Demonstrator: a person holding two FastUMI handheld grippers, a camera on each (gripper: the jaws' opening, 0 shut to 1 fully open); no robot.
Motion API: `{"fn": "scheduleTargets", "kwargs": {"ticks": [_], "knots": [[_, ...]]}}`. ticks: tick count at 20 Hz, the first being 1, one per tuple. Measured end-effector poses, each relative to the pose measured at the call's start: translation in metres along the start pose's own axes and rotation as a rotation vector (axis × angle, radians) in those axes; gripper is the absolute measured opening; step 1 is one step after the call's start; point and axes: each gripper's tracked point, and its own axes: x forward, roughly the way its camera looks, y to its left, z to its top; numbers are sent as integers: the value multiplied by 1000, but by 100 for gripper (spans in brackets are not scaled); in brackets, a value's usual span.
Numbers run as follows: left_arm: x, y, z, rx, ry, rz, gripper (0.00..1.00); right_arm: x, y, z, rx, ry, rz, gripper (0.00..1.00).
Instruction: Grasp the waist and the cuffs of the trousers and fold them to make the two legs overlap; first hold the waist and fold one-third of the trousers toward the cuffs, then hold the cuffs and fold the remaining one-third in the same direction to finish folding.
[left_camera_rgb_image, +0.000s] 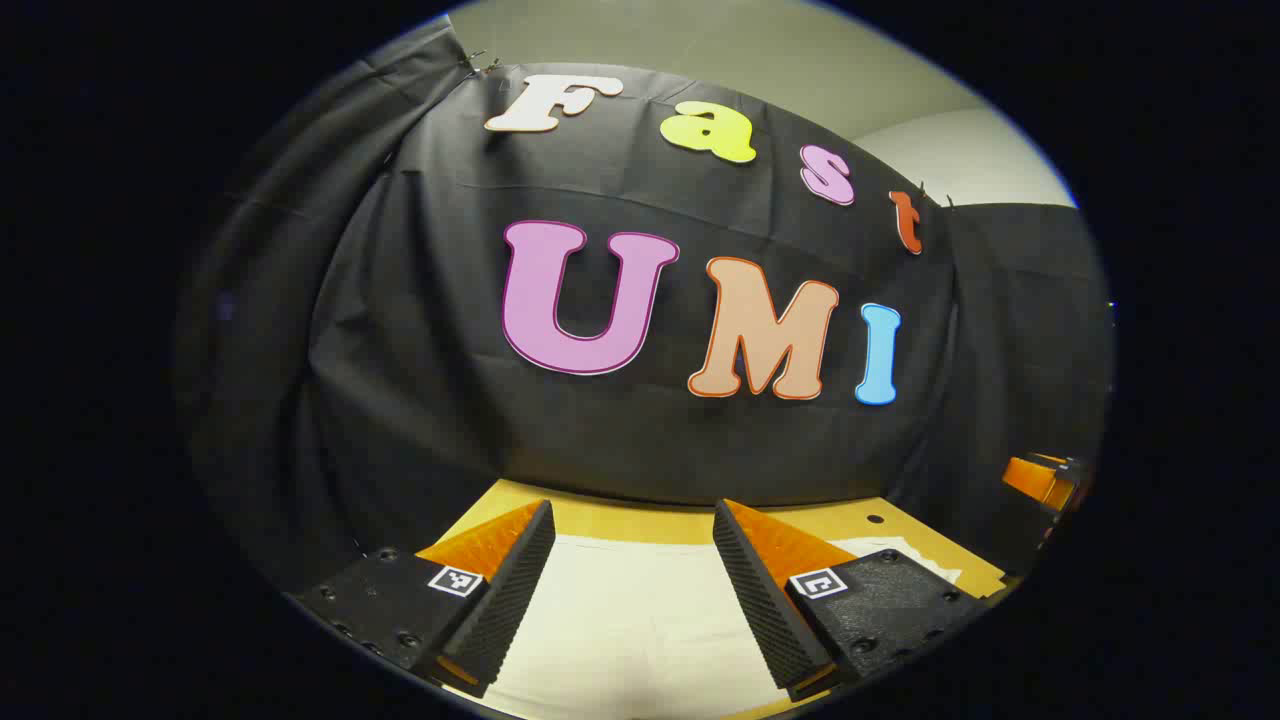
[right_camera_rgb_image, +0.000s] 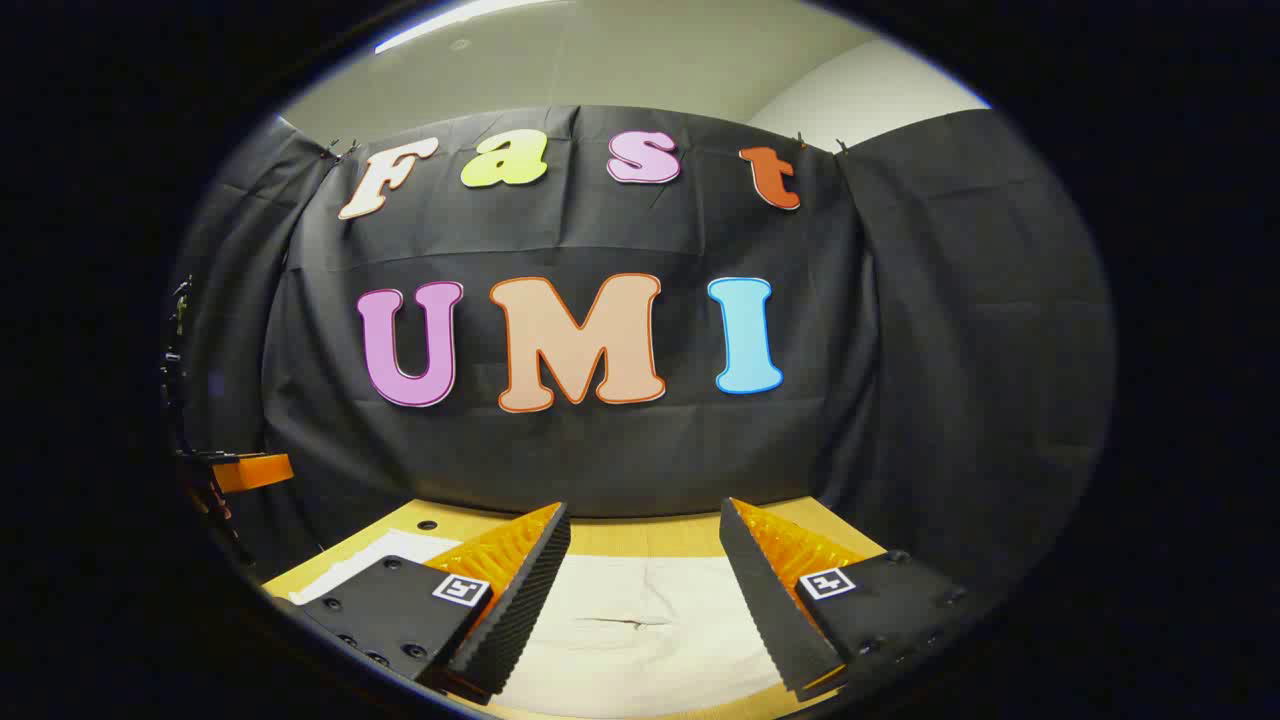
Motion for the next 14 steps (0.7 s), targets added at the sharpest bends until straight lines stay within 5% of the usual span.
{"fn": "scheduleTargets", "kwargs": {"ticks": [14], "knots": [[-21, 27, -25, 35, 80, 42, 95, 0, 28, -16, 17, 41, 65, 96]]}}
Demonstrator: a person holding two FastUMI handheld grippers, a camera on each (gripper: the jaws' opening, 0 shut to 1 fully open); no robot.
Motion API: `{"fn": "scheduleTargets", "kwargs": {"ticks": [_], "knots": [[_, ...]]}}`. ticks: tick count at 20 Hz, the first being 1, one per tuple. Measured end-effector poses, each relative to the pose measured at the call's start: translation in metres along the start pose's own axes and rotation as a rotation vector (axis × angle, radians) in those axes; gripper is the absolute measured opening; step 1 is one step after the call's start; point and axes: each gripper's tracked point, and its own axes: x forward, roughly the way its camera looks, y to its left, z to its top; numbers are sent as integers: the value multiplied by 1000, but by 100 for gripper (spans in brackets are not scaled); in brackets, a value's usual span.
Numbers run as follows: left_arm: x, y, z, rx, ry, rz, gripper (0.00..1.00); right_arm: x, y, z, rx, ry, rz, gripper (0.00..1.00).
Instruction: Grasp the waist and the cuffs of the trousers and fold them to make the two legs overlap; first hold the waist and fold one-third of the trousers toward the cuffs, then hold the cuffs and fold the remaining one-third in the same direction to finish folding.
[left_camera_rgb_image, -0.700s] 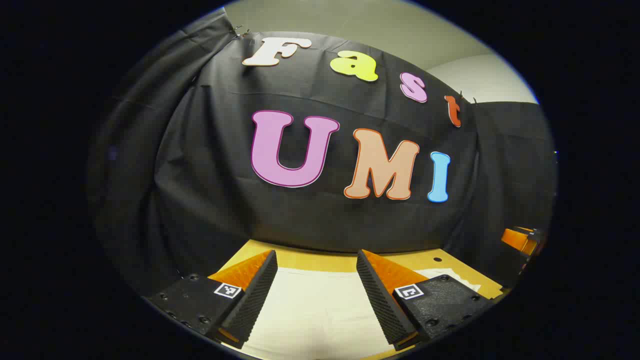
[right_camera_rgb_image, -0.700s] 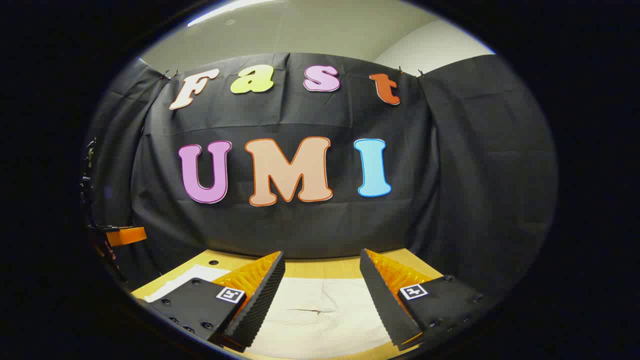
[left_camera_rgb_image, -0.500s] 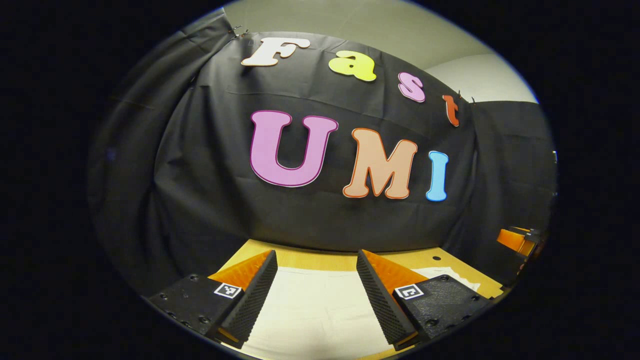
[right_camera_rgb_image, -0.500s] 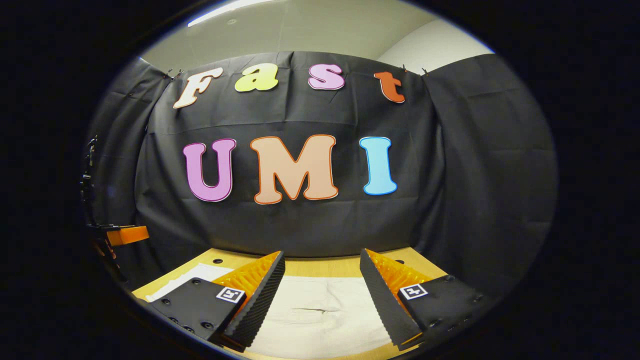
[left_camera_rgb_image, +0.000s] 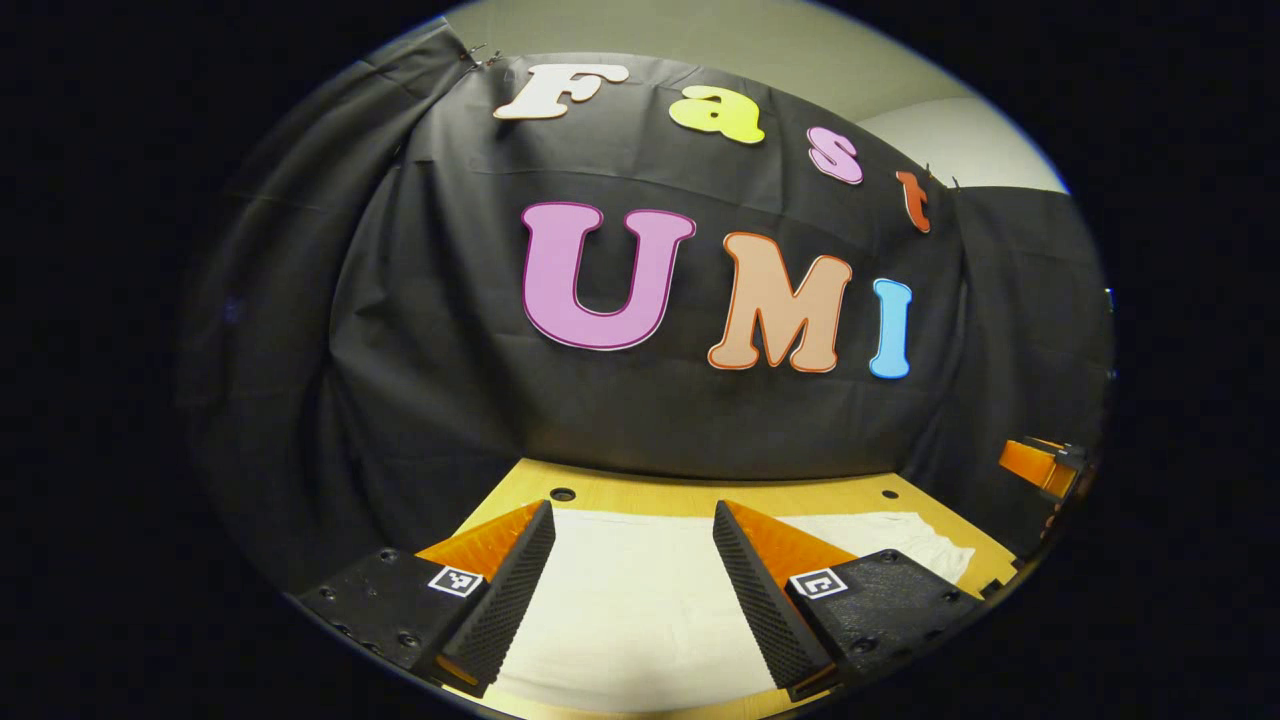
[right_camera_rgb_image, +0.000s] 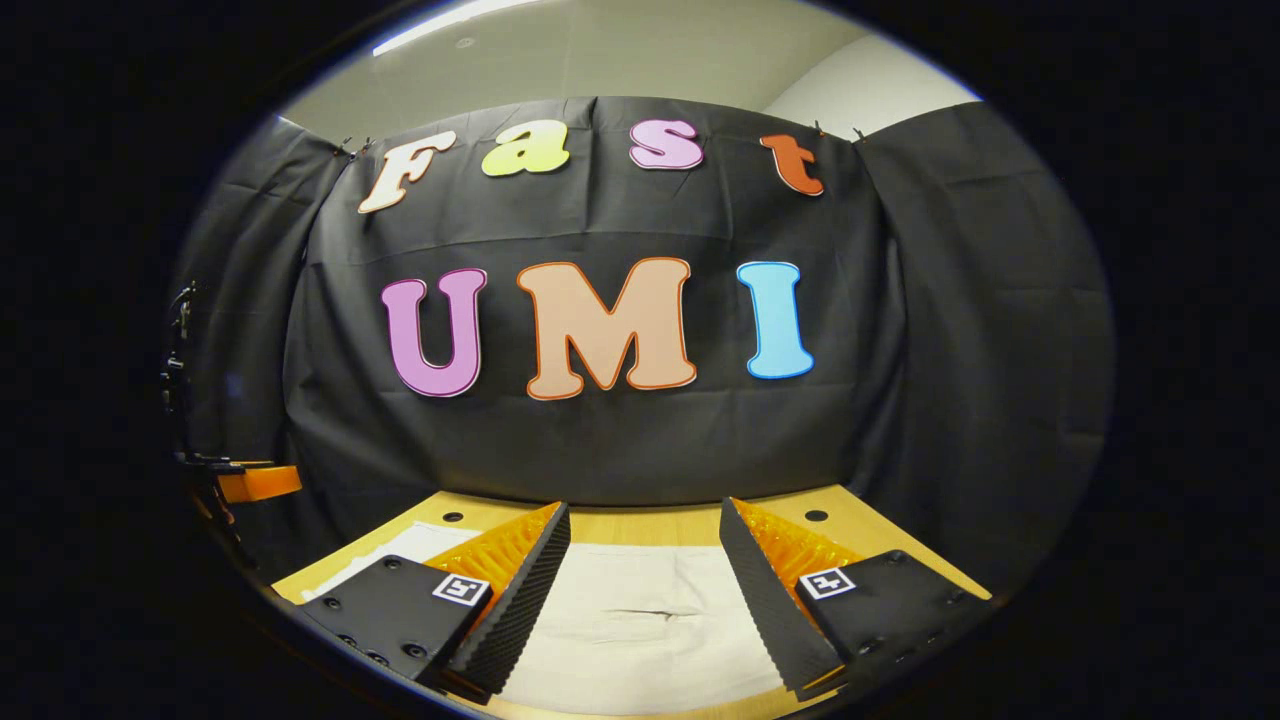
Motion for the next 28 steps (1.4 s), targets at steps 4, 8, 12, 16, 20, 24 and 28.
{"fn": "scheduleTargets", "kwargs": {"ticks": [4, 8, 12, 16, 20, 24, 28], "knots": [[-3, 2, -5, 20, 21, -12, 95, 0, 6, -4, -7, 14, 12, 94], [-5, 2, -25, 65, 78, -52, 95, -5, 11, -12, -10, 37, 18, 96], [-12, -5, -69, 115, 209, -160, 95, -15, 12, -24, -10, 60, 13, 96], [-27, -1, -121, 186, 376, -298, 95, -29, 5, -37, -34, 87, -11, 97], [-42, 31, -163, 382, 532, -401, 95, -43, -7, -40, -15, 93, -69, 96], [-68, 58, -206, 521, 766, -574, 90, -52, -19, -52, -41, 119, -107, 96], [-83, 83, -228, 657, 924, -671, 90, -56, -23, -62, -14, 153, -119, 96]]}}
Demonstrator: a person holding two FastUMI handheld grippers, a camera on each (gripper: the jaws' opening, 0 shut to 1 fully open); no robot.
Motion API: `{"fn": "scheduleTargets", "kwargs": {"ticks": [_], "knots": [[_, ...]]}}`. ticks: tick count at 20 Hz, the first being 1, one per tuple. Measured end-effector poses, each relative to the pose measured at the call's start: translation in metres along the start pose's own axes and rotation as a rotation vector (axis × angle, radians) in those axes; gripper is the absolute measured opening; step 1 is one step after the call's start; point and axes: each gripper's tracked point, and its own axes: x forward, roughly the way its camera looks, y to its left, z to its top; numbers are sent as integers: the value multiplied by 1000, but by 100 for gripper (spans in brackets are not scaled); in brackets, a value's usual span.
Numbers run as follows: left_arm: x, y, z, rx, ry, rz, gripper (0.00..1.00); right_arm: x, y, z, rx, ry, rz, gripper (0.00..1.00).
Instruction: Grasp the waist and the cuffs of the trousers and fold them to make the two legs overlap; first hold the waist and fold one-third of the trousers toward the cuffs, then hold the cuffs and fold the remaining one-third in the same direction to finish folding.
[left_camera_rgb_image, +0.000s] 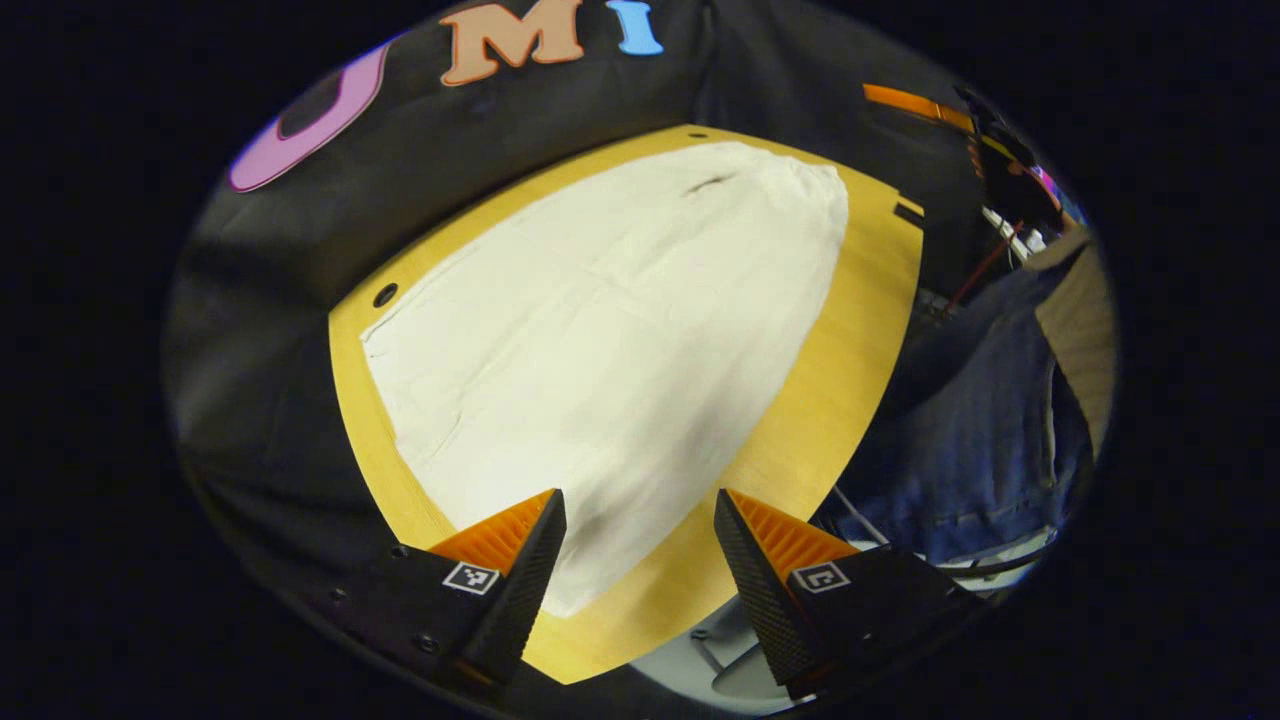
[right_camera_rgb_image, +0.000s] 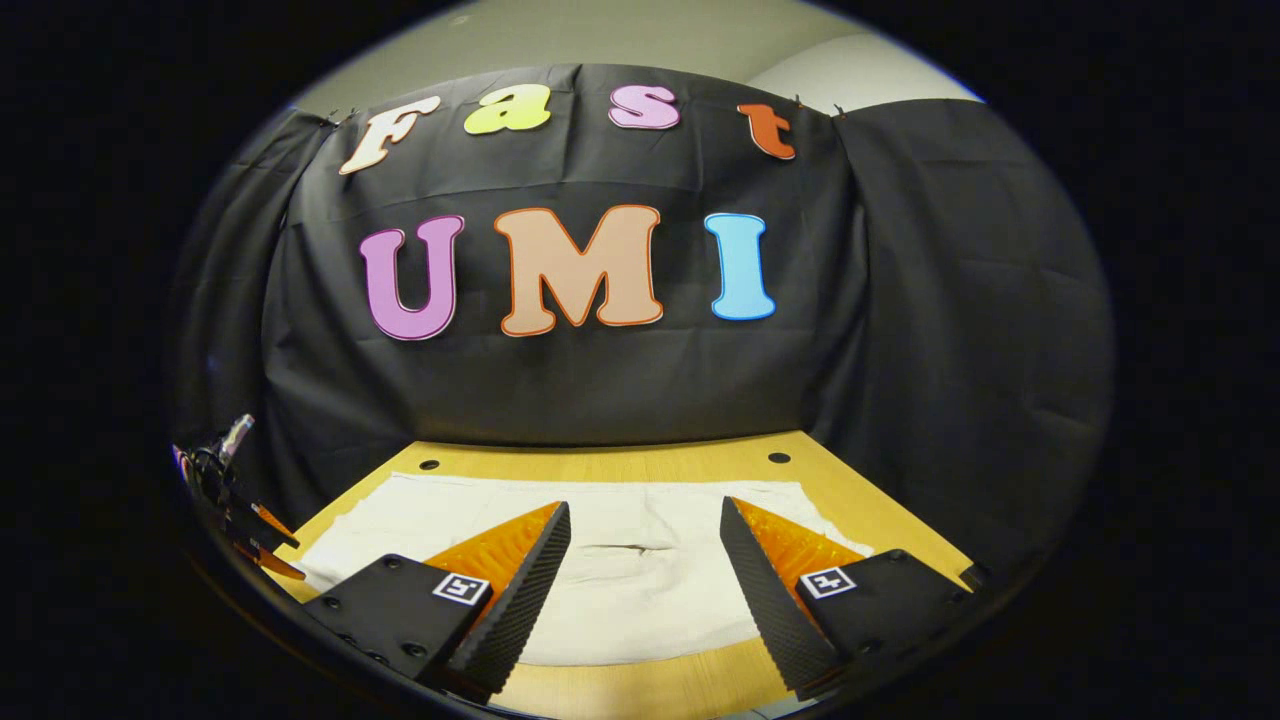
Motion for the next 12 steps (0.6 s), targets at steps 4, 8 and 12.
{"fn": "scheduleTargets", "kwargs": {"ticks": [4, 8, 12], "knots": [[11, -2, -34, 107, 122, -71, 90, -1, -4, -12, -14, 29, -17, 97], [19, -7, -59, 207, 216, -92, 88, 2, -7, -15, -14, 43, -34, 97], [26, -7, -73, 274, 282, -125, 87, 7, -3, -21, -26, 65, -27, 97]]}}
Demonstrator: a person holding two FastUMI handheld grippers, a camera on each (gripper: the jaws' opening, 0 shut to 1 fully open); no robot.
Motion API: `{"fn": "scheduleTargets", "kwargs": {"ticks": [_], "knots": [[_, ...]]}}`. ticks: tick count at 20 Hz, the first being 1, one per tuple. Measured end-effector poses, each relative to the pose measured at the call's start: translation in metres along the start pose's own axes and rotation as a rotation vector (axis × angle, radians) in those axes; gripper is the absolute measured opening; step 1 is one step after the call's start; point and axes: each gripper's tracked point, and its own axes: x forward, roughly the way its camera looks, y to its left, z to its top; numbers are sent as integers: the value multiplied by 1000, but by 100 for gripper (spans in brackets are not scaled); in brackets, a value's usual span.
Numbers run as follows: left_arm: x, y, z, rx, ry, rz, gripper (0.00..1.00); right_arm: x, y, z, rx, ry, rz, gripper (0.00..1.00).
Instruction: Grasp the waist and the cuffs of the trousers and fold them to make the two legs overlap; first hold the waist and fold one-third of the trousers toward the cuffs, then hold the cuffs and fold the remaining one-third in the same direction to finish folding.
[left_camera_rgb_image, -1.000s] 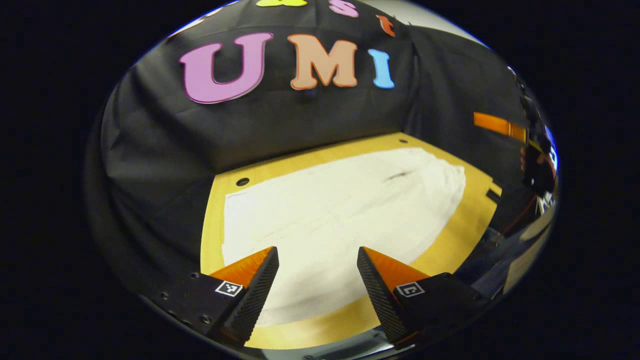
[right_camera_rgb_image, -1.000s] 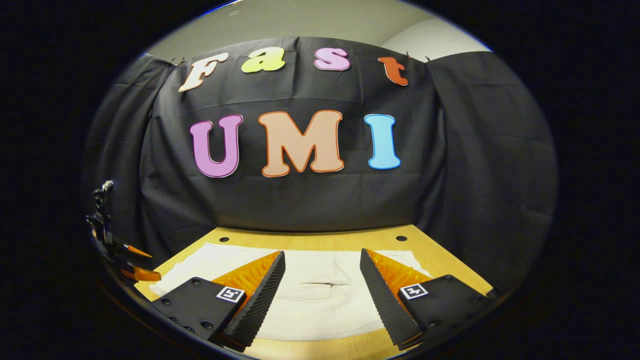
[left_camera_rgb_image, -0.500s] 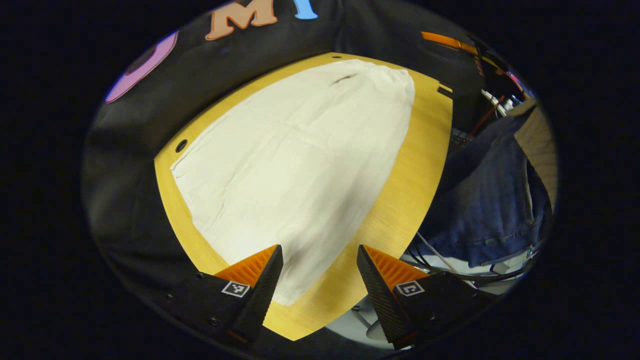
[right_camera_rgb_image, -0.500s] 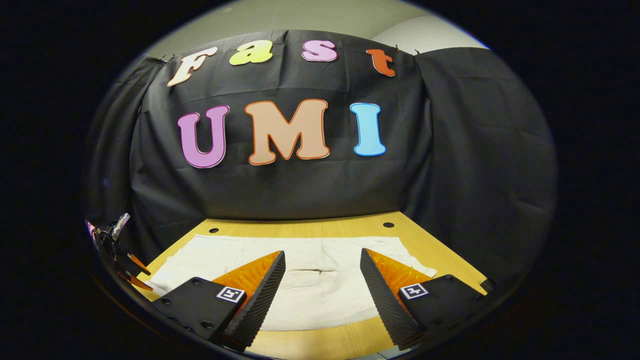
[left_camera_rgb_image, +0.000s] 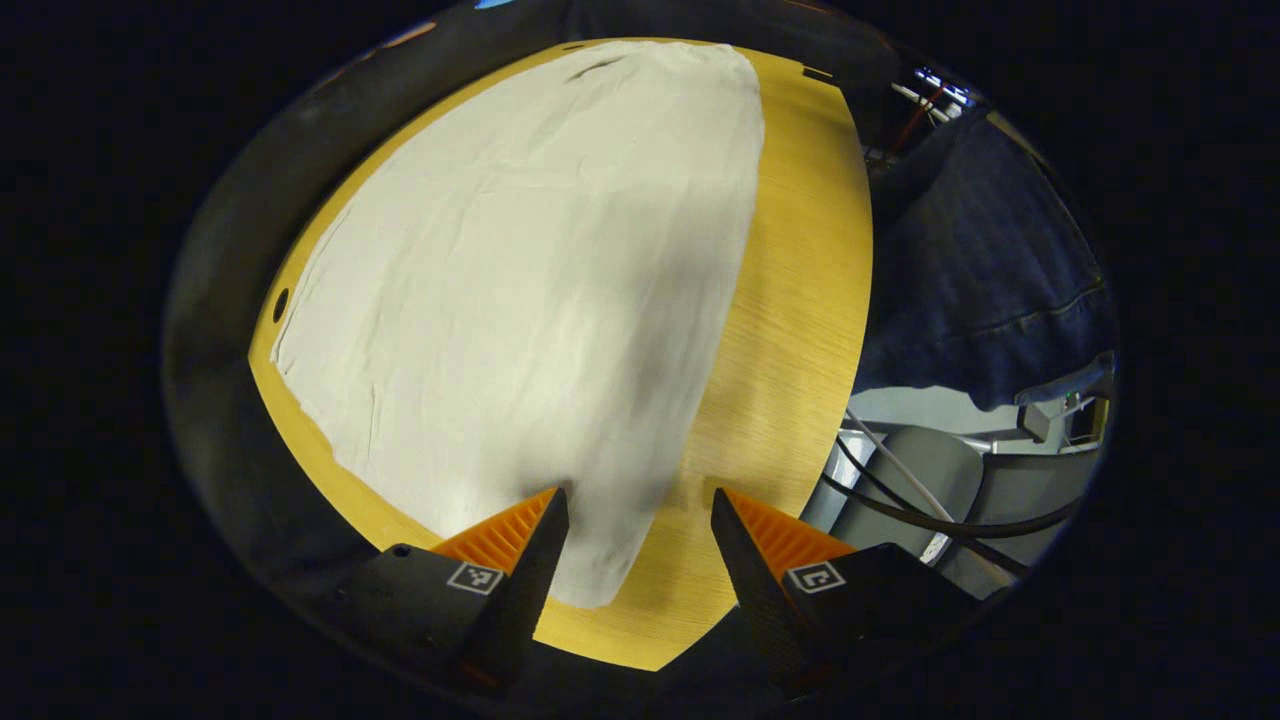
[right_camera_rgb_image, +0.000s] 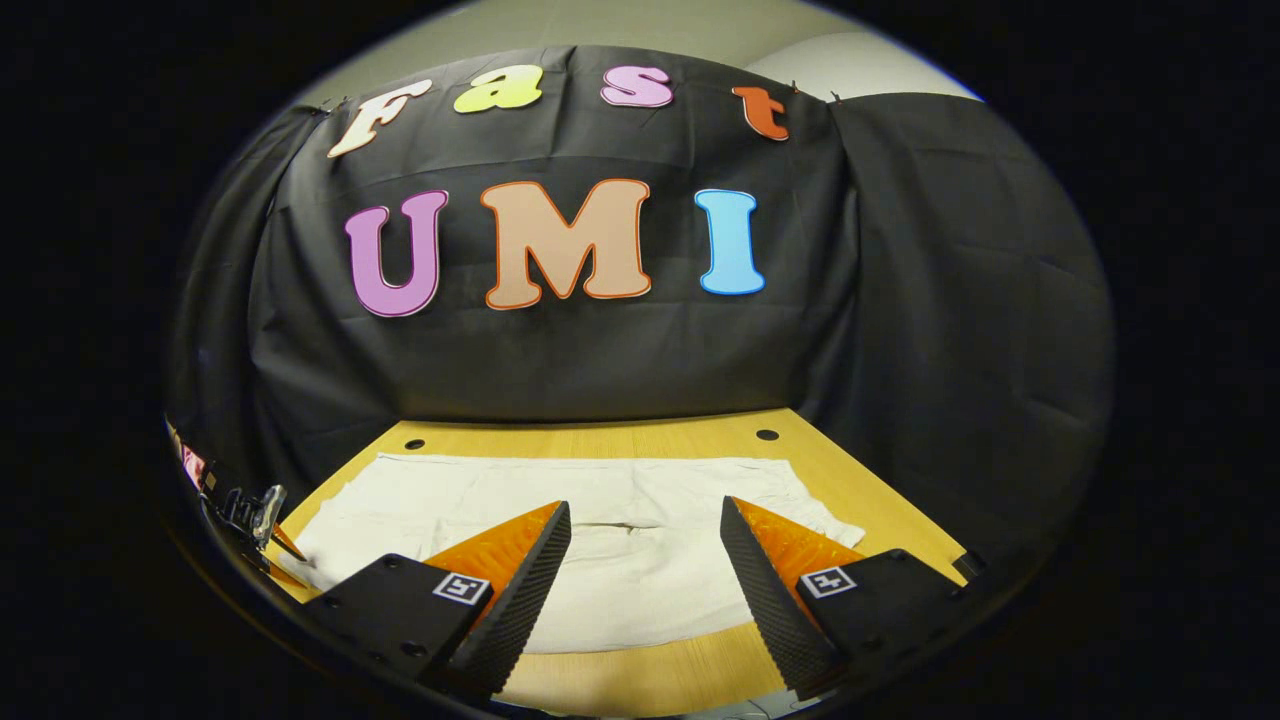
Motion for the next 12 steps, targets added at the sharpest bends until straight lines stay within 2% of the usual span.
{"fn": "scheduleTargets", "kwargs": {"ticks": [5, 7, 10, 11, 12], "knots": [[7, 1, -2, 14, 34, -11, 86, 8, 8, -9, -25, 39, 42, 97], [8, -3, -3, 26, 51, -31, 86, 11, 13, -12, -33, 53, 64, 93], [12, -4, -4, 41, 68, -51, 84, 16, 18, -14, -50, 65, 91, 96], [13, -4, -5, 45, 80, -56, 84, 18, 20, -16, -52, 71, 100, 93], [13, -3, -6, 58, 88, -59, 84, 19, 22, -16, -55, 73, 109, 97]]}}
